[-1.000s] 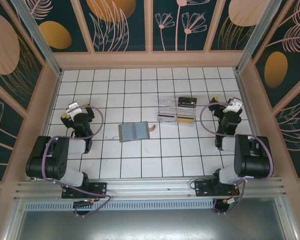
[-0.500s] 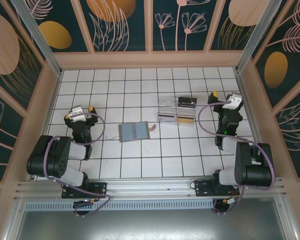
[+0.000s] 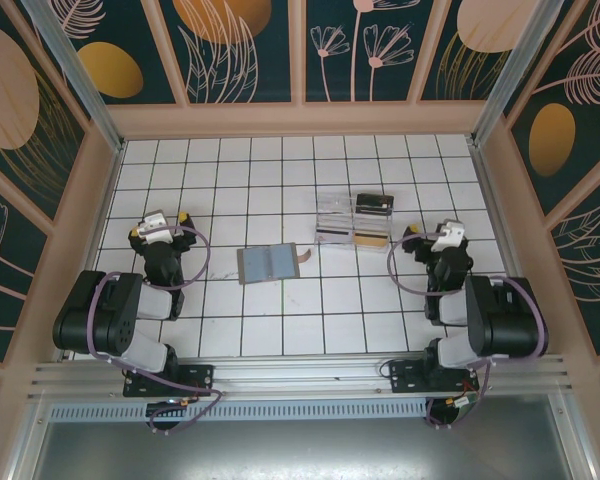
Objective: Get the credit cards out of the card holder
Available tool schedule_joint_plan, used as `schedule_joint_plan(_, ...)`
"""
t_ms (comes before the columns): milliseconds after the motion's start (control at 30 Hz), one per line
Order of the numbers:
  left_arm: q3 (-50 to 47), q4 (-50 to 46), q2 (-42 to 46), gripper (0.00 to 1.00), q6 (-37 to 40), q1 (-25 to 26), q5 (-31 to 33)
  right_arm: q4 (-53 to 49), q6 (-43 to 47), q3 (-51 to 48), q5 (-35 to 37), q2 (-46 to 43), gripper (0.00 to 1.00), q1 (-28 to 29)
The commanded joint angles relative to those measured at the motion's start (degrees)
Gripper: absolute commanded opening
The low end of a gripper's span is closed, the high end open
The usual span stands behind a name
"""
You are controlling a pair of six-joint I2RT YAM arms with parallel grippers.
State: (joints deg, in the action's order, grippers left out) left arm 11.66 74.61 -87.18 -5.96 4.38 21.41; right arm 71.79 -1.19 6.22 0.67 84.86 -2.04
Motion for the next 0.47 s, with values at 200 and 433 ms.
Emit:
schedule_joint_plan(200,0.0,2.5,-0.1,0.99,0.8,-0.5,-0.5,0.4,0.2,6.9,1.2,3.4,0.99,0.8)
schedule_joint_plan(433,0.0,2.6,-0.1,0.99,0.8,-0.5,-0.4,-0.1,0.1,7.0,0.8,3.4,0.99,0.6)
